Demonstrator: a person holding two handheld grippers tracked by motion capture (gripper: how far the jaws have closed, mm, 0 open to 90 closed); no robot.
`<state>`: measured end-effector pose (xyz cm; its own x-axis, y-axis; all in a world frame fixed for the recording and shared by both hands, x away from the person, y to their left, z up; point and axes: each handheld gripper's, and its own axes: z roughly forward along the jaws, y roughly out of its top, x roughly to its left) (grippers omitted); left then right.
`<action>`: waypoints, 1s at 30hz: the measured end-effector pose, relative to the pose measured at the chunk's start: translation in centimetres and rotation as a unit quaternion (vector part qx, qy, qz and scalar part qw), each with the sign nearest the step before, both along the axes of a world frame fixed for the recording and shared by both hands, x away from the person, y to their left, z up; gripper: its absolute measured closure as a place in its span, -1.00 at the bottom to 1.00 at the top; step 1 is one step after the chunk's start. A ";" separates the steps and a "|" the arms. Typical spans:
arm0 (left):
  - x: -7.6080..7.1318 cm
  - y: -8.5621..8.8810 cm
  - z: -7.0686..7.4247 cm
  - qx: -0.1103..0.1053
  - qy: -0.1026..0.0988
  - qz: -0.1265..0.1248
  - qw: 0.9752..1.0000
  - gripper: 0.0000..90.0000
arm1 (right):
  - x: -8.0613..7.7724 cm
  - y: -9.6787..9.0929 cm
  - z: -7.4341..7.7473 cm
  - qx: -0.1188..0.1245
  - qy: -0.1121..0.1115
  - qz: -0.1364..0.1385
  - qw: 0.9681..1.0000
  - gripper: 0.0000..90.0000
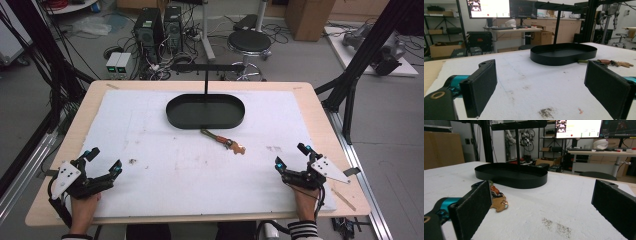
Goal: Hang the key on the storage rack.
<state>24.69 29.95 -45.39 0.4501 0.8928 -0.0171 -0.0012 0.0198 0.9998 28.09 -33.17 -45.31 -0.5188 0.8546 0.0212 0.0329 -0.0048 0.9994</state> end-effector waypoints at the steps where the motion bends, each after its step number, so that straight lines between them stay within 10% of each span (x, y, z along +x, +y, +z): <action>1: 0.0 0.0 0.0 0.000 0.000 0.000 1.000 -0.74 | 0.0 0.0 0.0 -0.001 -0.003 0.000 1.000 -0.96; 30: 0.0 -0.1 0.0 0.004 0.000 0.000 1.000 -0.74 | 0.8 0.4 0.6 -0.011 0.025 0.013 1.000 -0.96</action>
